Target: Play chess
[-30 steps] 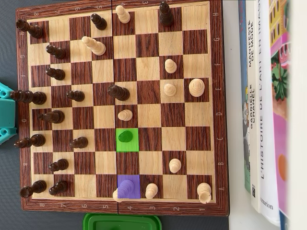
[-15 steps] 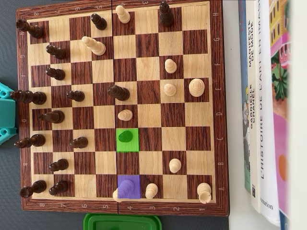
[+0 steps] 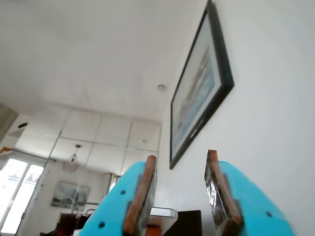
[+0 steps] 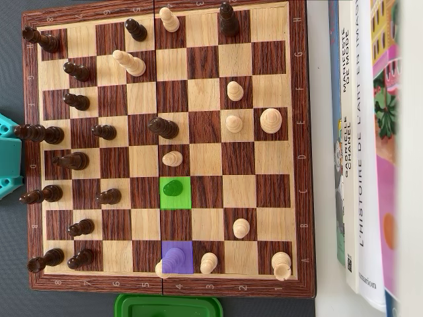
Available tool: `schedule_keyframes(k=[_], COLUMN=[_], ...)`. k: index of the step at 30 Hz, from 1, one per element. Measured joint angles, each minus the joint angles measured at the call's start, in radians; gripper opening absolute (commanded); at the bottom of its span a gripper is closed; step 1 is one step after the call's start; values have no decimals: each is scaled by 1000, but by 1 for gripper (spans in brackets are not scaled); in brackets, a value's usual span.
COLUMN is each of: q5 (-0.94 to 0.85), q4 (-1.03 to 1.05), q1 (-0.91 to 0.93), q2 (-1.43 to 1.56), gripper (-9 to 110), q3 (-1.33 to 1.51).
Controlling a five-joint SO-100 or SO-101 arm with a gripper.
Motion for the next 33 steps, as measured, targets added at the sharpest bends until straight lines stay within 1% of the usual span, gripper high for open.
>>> schedule_keyframes(k=[6, 13, 20, 28, 33], q5=[0, 0, -3, -3, -3], q4=[304, 660, 1074, 1480, 1804], q1=[20, 20, 20, 20, 75], q2=[-6, -29, -155, -262, -327], gripper=[15, 15, 15, 15, 15], q3=[-115, -137, -324, -459, -561])
